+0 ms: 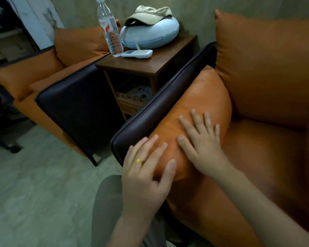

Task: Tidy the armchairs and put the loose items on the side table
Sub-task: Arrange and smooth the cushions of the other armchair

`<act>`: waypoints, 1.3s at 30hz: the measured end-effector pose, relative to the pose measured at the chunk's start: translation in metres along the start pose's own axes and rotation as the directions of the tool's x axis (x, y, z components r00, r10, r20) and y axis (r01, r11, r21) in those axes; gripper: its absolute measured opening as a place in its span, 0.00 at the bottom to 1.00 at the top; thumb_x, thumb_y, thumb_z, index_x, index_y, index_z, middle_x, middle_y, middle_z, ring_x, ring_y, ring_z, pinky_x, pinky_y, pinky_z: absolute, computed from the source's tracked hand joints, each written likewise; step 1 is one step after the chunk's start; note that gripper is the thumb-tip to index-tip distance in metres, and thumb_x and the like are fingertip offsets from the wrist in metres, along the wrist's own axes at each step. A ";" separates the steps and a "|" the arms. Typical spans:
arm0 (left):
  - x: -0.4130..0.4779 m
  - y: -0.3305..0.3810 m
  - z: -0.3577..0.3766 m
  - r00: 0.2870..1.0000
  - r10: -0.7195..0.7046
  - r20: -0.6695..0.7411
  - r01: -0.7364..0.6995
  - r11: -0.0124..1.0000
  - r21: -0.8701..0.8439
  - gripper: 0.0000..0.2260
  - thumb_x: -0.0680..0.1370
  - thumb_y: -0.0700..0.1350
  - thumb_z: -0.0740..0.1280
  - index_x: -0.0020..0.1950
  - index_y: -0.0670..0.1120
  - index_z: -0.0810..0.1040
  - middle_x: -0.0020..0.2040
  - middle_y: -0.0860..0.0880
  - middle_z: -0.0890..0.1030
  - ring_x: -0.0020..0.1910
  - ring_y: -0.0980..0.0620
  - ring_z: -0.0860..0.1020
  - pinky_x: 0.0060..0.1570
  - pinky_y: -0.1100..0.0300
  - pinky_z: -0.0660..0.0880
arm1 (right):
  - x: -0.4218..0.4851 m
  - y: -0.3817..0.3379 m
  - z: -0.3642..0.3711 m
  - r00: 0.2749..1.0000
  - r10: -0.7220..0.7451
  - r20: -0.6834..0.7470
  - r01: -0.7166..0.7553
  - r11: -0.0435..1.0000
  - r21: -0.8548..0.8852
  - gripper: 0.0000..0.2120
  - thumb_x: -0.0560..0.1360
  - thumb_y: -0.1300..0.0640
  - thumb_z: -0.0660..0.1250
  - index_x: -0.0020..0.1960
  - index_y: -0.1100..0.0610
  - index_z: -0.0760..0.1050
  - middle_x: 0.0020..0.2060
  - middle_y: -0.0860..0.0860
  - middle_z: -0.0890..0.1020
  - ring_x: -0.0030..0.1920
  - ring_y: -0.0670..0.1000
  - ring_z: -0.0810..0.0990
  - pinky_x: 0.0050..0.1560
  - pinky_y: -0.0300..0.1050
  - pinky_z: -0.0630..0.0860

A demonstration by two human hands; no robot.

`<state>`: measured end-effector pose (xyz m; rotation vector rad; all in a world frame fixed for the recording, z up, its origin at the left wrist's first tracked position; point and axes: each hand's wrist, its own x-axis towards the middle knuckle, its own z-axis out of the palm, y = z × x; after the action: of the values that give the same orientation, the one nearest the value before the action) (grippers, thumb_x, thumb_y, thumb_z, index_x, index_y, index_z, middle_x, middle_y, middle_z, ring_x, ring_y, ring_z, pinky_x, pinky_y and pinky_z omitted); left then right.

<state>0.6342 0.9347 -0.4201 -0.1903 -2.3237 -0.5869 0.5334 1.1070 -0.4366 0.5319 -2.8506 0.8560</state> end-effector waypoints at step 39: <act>-0.007 -0.001 0.161 0.862 -0.383 -0.331 0.290 0.910 -0.297 0.30 0.79 0.60 0.62 0.73 0.42 0.66 0.73 0.37 0.64 0.72 0.31 0.65 0.66 0.32 0.65 | 0.003 0.041 0.034 0.898 0.355 -0.259 -0.213 0.867 0.450 0.31 0.77 0.34 0.50 0.79 0.39 0.52 0.82 0.46 0.49 0.81 0.54 0.44 0.79 0.62 0.49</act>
<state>0.5400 1.0081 -0.5277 0.2180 -1.9070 -0.9878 0.5156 1.1193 -0.4848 -0.0249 -2.4673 1.4620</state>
